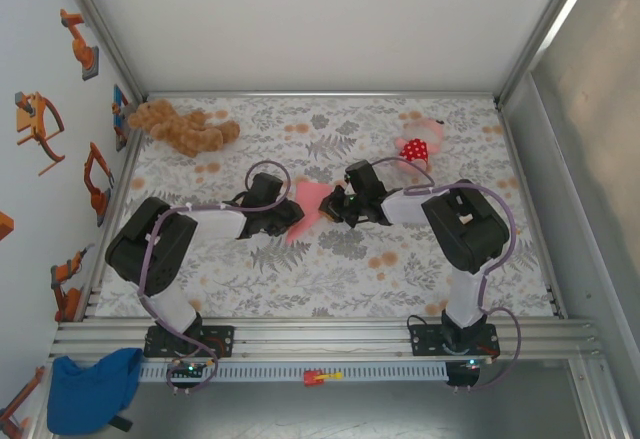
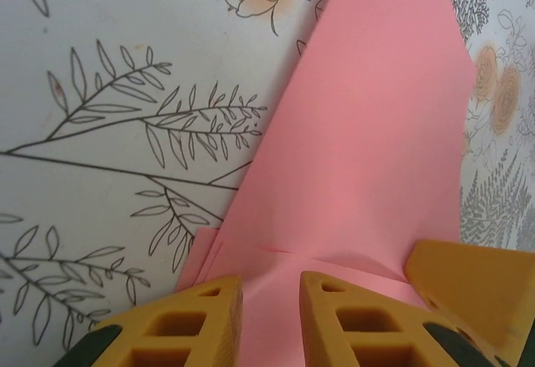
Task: Fold a paper plane with a square sheet of paper (pick it up from the middle)
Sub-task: Fold the wing for the fifth time at the center of the table.
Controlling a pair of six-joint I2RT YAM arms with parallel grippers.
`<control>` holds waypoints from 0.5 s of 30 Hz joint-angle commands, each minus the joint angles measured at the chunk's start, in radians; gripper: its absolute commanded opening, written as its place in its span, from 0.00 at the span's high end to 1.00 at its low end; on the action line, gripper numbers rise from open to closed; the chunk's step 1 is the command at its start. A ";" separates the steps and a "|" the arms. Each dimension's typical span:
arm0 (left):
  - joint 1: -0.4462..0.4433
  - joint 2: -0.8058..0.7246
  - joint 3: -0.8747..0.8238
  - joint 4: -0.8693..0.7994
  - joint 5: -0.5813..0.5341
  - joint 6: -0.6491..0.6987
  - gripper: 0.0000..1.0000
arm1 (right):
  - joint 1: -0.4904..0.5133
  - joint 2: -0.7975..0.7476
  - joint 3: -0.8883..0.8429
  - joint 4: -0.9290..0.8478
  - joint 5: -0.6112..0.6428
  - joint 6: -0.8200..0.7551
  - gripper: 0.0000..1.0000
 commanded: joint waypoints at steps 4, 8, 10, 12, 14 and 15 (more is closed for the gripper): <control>-0.026 -0.107 -0.015 -0.042 -0.022 0.128 0.69 | 0.005 -0.065 -0.035 0.045 0.039 -0.016 1.00; -0.095 -0.142 -0.009 -0.068 -0.122 0.244 0.63 | 0.005 -0.108 -0.061 0.036 0.076 -0.020 1.00; -0.144 -0.149 0.006 -0.089 -0.173 0.313 0.61 | 0.005 -0.130 -0.076 0.025 0.094 -0.014 1.00; -0.185 -0.145 0.018 -0.100 -0.224 0.365 0.59 | 0.005 -0.153 -0.092 0.016 0.108 0.002 1.00; -0.208 -0.134 0.018 -0.086 -0.246 0.405 0.58 | 0.005 -0.174 -0.111 0.004 0.120 0.019 1.00; -0.219 -0.132 0.012 -0.074 -0.257 0.426 0.57 | 0.005 -0.184 -0.119 -0.003 0.126 0.031 1.00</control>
